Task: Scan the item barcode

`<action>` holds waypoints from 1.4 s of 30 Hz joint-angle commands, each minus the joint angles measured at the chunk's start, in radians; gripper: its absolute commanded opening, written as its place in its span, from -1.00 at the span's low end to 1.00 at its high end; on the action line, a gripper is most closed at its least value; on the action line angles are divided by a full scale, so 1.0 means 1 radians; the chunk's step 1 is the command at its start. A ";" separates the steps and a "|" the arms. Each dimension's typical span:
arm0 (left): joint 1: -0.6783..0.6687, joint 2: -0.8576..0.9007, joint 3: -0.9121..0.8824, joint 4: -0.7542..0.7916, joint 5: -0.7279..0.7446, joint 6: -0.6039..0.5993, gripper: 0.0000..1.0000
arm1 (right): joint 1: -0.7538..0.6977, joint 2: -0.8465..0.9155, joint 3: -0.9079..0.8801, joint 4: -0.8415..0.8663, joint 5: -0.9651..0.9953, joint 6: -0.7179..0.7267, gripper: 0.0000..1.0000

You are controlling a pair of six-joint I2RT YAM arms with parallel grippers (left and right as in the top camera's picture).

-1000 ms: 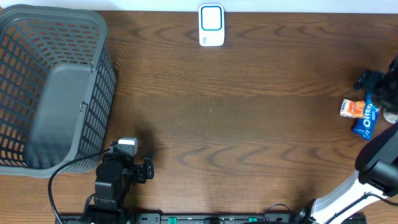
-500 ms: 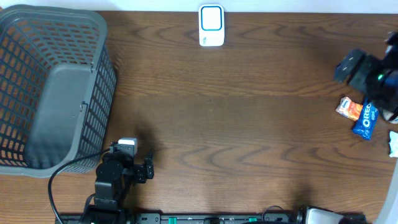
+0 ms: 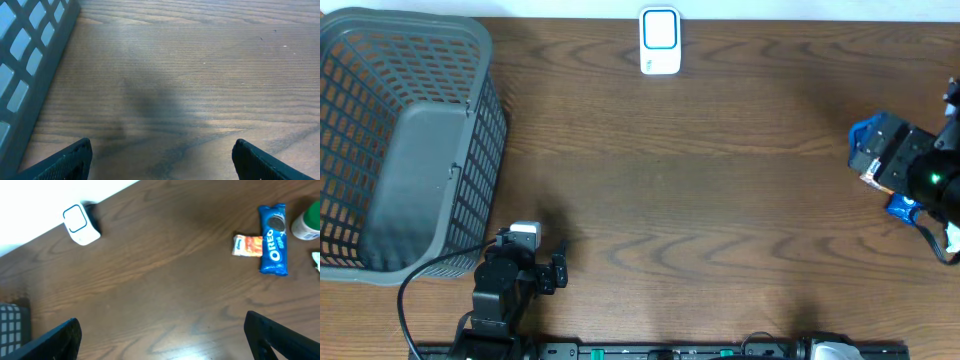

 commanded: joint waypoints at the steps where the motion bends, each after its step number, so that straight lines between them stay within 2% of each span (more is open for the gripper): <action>1: -0.002 -0.008 -0.015 -0.003 -0.006 -0.005 0.80 | 0.008 -0.019 0.003 0.023 0.052 -0.015 0.99; 6: -0.002 -0.008 -0.015 -0.003 -0.006 -0.005 0.80 | 0.008 -0.119 -0.055 0.223 0.075 -0.074 0.98; 11: -0.002 -0.008 -0.015 -0.003 -0.006 -0.005 0.80 | 0.008 -0.299 -0.213 0.379 0.076 -0.102 0.99; 19: -0.002 -0.008 -0.015 -0.003 -0.006 -0.005 0.79 | 0.007 -0.666 -0.626 0.756 0.077 -0.192 0.99; 28: -0.002 -0.008 -0.015 -0.003 -0.006 -0.005 0.79 | -0.006 -1.002 -1.107 1.141 0.071 -0.187 0.98; 35: -0.002 -0.008 -0.015 -0.003 -0.006 -0.005 0.79 | -0.009 -1.126 -1.409 1.423 0.072 -0.109 0.98; 42: -0.002 -0.008 -0.015 -0.003 -0.006 -0.005 0.79 | -0.009 -1.202 -1.641 1.527 0.073 -0.010 0.99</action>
